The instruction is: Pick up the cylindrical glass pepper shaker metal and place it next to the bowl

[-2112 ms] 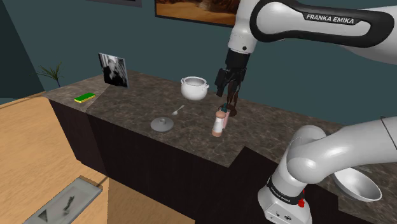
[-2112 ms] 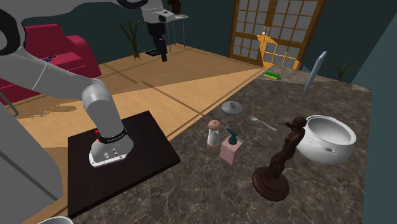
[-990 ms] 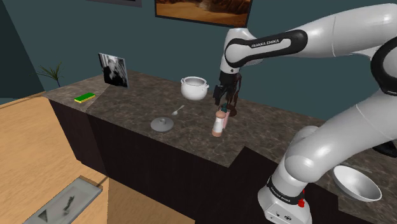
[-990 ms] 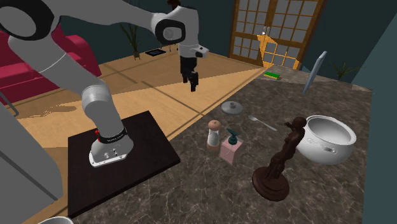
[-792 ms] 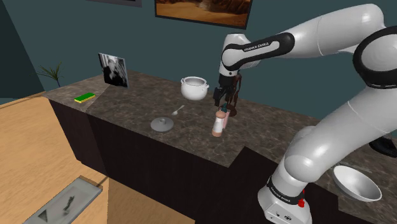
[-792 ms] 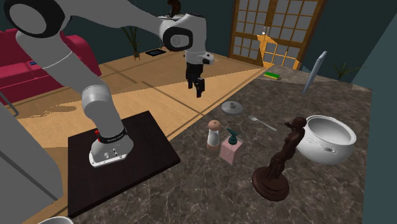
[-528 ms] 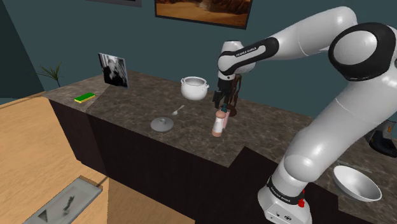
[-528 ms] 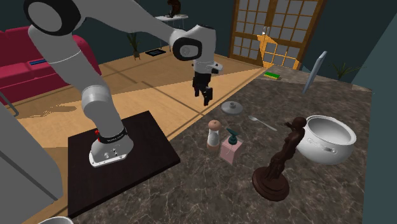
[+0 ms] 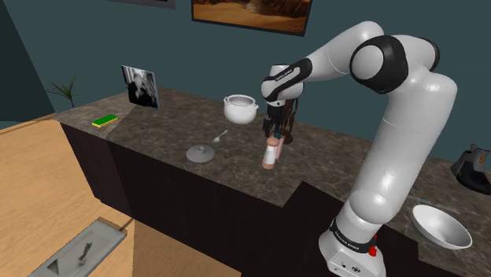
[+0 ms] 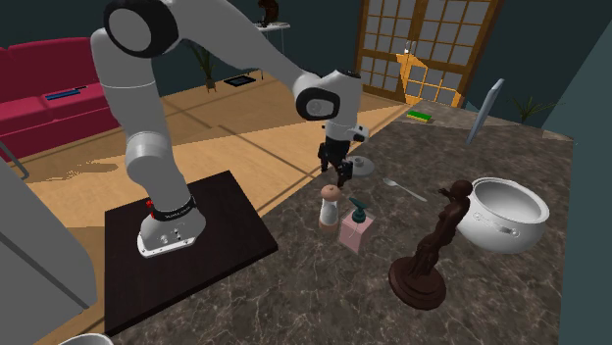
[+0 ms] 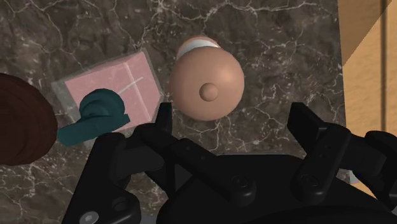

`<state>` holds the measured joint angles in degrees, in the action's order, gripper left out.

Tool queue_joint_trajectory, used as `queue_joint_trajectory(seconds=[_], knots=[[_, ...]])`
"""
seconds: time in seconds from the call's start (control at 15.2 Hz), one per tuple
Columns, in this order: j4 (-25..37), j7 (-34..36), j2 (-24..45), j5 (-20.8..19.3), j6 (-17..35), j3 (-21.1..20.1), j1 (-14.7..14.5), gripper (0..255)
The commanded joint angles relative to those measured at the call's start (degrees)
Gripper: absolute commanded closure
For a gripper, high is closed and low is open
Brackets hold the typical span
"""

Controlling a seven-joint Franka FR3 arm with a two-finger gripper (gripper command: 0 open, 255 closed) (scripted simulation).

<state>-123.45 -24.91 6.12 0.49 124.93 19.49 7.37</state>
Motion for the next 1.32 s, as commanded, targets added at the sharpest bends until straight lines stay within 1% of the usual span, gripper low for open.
queue_joint_trajectory(seconds=[0.0, 0.53, 0.99, 1.06, 1.25], knots=[[2.40, -1.90, 3.52, 0.94, 0.60, 0.27, 0.73, 0], [0.03, -2.91, 6.79, 2.39, 6.05, -0.11, 1.18, 0], [0.04, -2.91, 6.79, 2.39, 6.04, -0.11, 1.18, 0], [0.04, -2.91, 6.79, 2.39, 6.04, -0.11, 1.18, 255], [0.04, -2.89, 6.79, 2.39, 6.03, -0.11, 1.17, 255]])
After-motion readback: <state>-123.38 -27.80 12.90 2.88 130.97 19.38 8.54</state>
